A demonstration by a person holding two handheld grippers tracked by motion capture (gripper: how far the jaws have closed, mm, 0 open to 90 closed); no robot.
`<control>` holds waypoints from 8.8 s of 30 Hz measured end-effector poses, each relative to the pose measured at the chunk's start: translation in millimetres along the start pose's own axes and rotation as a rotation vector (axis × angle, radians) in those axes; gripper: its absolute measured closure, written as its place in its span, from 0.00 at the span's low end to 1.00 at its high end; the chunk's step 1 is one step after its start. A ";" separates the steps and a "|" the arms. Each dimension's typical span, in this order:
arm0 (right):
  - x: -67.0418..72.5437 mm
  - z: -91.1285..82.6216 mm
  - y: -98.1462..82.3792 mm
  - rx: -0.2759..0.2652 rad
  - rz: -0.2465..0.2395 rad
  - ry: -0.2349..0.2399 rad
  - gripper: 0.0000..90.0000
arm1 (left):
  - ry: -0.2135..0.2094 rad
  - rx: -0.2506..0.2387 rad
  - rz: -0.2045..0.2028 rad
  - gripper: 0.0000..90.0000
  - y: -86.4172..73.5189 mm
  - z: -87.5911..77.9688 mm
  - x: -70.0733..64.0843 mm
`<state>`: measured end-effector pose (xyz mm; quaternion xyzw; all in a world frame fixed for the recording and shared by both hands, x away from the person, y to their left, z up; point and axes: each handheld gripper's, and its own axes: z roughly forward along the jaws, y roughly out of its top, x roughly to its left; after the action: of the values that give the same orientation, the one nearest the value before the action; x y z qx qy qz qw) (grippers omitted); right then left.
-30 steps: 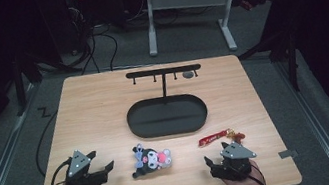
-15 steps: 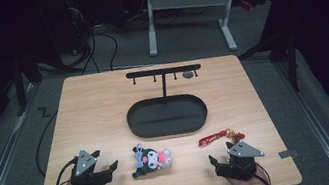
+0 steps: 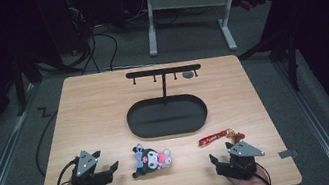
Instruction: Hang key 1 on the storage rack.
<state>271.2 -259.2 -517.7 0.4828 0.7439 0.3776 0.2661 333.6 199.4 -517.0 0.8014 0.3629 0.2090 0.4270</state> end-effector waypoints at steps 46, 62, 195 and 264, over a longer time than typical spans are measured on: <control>-30.8 -40.4 -2.5 0.246 0.113 -0.050 0.60 | -0.021 0.015 0.027 0.27 0.7 2.4 -1.6; -40.5 -37.8 -0.2 0.377 0.144 -0.023 0.55 | -0.022 0.030 0.030 0.27 -0.3 3.7 -3.4; -61.6 -25.0 187.2 0.655 0.019 -0.045 0.75 | -0.066 0.032 0.056 0.31 -1.3 1.8 -5.6; -51.7 31.0 298.4 0.595 0.016 -0.058 0.76 | -0.090 0.050 0.067 0.31 -3.4 3.6 -5.2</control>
<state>469.5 -223.2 -289.6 0.5561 0.8102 0.1313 0.1311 331.2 194.9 -522.0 0.8322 0.3213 0.1777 0.4154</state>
